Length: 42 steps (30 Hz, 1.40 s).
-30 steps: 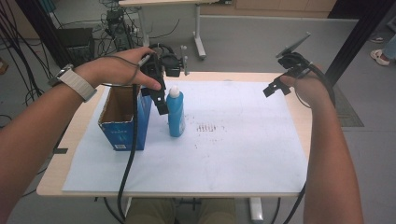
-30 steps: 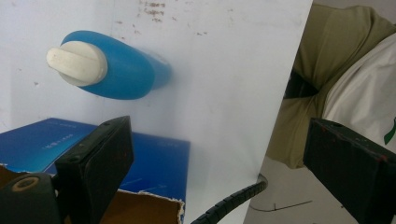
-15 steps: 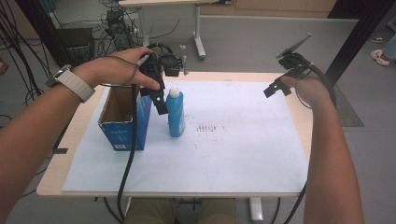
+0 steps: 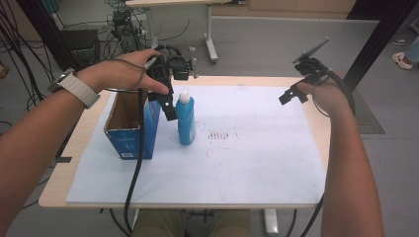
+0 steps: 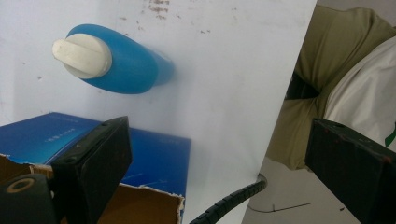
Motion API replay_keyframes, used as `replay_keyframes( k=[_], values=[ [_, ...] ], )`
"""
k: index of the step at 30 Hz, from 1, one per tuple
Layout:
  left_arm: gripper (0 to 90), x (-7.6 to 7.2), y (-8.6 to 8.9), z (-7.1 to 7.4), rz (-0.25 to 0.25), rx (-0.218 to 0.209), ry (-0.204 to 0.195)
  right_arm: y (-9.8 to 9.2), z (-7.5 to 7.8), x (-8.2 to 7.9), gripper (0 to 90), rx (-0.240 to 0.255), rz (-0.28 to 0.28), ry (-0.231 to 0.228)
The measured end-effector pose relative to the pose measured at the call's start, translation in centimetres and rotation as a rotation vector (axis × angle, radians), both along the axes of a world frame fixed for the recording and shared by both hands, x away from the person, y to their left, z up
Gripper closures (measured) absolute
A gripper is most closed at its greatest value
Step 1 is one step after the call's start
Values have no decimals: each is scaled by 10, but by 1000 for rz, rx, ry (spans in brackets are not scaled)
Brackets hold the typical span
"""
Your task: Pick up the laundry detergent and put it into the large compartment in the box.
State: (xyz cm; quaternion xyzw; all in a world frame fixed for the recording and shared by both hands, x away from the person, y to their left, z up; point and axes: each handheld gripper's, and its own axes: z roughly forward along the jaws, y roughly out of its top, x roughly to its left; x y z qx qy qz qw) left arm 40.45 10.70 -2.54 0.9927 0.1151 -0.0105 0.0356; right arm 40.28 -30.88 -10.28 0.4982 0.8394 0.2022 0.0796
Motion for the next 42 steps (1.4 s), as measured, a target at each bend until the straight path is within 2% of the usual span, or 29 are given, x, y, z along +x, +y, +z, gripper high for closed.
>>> replay_keyframes(
  k=[21,29,32,36,42],
  values=[
    [82,-1,0,2,10,-1,-8,-2,3,-1,75,4,-3,-7],
    [82,2,1,3,59,-7,-3,-3,2,-1,75,6,-4,-6],
    [88,6,2,3,120,-12,1,-4,1,-1,75,6,-6,-4],
    [95,14,5,4,230,-14,14,-5,0,-1,75,7,-7,-2],
    [105,23,4,5,342,-9,35,-7,-1,-1,75,8,-13,-1]
  ],
)
